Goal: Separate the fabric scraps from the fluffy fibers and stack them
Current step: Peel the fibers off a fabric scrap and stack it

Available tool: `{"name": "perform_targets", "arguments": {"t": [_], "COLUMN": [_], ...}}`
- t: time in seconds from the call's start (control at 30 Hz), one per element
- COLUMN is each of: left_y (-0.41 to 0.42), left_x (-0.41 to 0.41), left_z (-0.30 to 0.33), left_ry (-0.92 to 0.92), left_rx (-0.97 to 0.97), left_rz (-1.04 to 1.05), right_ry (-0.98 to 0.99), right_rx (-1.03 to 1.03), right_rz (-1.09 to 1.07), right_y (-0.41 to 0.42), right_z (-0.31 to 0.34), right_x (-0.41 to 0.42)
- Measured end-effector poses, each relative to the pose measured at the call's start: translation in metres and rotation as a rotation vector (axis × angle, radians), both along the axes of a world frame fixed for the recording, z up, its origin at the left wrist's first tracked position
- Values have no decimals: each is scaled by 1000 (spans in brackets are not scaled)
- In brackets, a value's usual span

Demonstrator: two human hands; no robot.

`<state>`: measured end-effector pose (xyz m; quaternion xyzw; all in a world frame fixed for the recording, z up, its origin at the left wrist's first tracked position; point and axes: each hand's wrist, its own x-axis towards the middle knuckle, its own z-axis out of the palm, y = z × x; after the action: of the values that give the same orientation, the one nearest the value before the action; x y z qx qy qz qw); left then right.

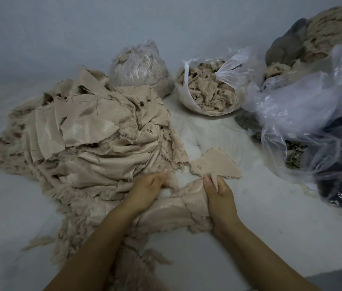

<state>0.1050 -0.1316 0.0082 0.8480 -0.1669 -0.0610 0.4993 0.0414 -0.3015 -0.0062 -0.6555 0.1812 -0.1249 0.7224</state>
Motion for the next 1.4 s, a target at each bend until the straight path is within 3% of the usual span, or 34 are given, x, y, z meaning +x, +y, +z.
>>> {"name": "perform_targets", "arguments": {"t": [0.13, 0.2, 0.33, 0.5, 0.57, 0.7, 0.87, 0.93, 1.03, 1.23, 1.4], "left_y": [-9, -12, -18, -14, -1, 0, -46, -56, -50, -46, -26], "left_x": [-7, -6, -8, -5, -2, -9, -35, -44, -48, -41, -33], "left_z": [5, 5, 9, -3, -9, -2, 11, 5, -2, 0, -9], "left_ry": [101, 106, 134, -68, -110, -91, 187, 78, -31, -13, 63], "left_rx": [50, -14, -30, 110, 136, 197, -142, -124, -210, -293, -303], "left_rz": [-251, -255, -315, -79, 38, -11, 29, 76, 125, 55, 199], "right_ry": [-33, -30, 45, 49, 51, 29, -15, -18, 1, 91, -21], "right_rx": [45, 69, -90, 0, 135, 106, 98, 152, 66, 41, 86], "right_rz": [44, 161, 333, 50, -62, -43, -145, -245, -285, -59, -377], "right_y": [0, -3, -5, -1, -8, -10, 12, 16, 17, 26, -3], "right_z": [3, 5, 14, 8, 7, 10, 12, 12, 11, 0, 9], "right_x": [-4, -6, -6, 1, 2, 5, 8, 11, 14, 12, 21]}}
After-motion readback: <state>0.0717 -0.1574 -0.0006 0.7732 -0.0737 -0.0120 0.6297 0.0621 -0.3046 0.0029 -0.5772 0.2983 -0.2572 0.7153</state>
